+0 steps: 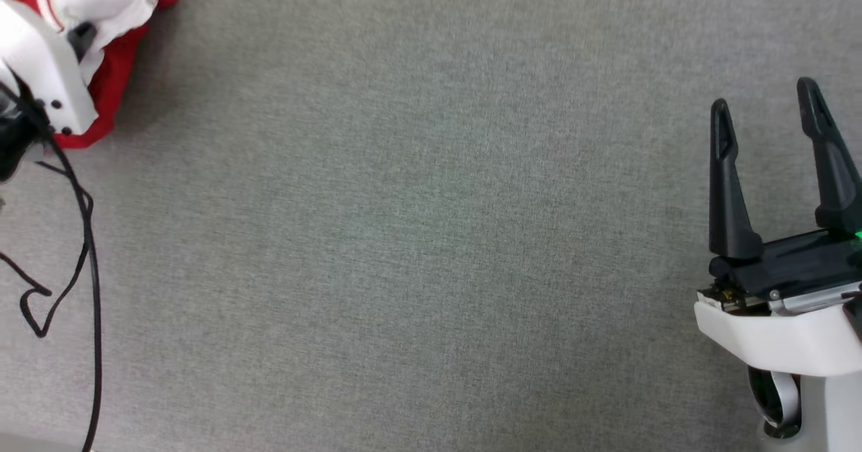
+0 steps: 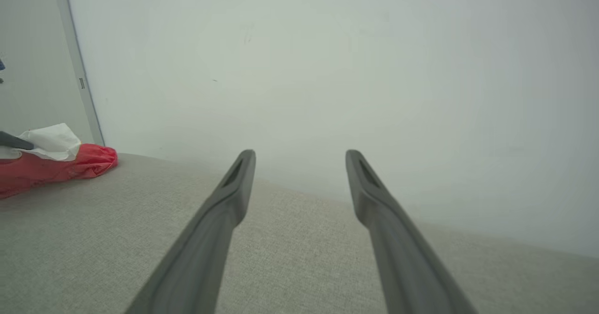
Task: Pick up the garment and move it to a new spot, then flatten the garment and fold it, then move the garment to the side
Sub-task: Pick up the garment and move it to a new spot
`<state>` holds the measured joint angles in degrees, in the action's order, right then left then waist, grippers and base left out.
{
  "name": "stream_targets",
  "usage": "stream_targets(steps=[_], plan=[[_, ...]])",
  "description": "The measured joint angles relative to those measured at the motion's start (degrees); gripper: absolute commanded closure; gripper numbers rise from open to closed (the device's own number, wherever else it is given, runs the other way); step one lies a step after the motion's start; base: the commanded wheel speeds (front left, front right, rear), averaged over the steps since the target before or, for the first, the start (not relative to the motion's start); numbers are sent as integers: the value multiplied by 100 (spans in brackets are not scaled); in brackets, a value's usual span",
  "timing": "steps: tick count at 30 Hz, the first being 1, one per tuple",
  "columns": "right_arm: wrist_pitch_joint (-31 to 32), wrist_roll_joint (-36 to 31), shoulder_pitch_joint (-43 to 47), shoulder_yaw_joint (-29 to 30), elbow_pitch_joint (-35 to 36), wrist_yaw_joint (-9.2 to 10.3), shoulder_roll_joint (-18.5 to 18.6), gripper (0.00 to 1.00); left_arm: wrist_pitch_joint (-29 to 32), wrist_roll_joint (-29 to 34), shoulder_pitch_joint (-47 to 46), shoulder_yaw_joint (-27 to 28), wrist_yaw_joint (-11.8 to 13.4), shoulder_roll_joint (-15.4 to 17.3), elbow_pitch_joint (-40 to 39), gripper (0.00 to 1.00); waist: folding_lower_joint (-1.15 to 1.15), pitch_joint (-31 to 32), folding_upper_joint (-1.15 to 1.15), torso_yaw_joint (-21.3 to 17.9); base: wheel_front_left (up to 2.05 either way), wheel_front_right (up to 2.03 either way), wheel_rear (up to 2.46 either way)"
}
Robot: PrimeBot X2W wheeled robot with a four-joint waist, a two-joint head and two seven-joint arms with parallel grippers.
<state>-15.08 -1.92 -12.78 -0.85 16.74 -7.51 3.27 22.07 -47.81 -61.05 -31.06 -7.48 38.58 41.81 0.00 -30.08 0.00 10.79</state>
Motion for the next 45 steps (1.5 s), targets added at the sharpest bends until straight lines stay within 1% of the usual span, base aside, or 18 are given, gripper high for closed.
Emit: stream_targets(steps=[4,8,12,18,21,26,31,36,41,45], plan=[[0,68,57,2,-90,0,-15,0,-119,22,-77,-471,0,49,-491,100,0,347,0,16,0,0,0],[0,256,122,7,-166,0,-23,0,-214,54,-89,-959,0,-13,-970,100,0,658,0,-3,0,0,0],[0,426,146,42,-191,-1,-27,0,-199,186,-113,-1422,0,-260,-1377,100,0,863,0,-131,0,0,0],[-1,635,225,135,-220,-1,-27,0,-191,338,-135,-2097,0,-667,-1886,100,0,1029,0,-478,0,0,0],[-1,715,229,192,-219,0,-26,0,-261,379,-138,-2419,0,-918,-2070,100,0,1075,0,-689,0,0,0],[-1,856,224,282,-216,0,-27,0,-433,463,-201,-2981,0,-1433,-2194,100,0,1090,0,-1055,0,0,0],[0,947,209,458,-201,-1,-27,0,-681,431,-397,-3522,0,-2005,-2131,100,0,1035,0,-1388,0,0,0],[0,1001,165,617,-186,0,-27,0,-862,380,-470,-4039,0,-2542,-1946,100,0,904,0,-1621,0,0,0],[0,1047,107,700,-170,0,-27,0,-838,387,-260,-4217,0,-2989,-1784,100,0,723,0,-1747,0,0,0],[0,1055,63,687,-167,0,-29,0,-417,705,340,-4233,1,-3206,-1827,100,0,594,0,-1811,0,0,0]])
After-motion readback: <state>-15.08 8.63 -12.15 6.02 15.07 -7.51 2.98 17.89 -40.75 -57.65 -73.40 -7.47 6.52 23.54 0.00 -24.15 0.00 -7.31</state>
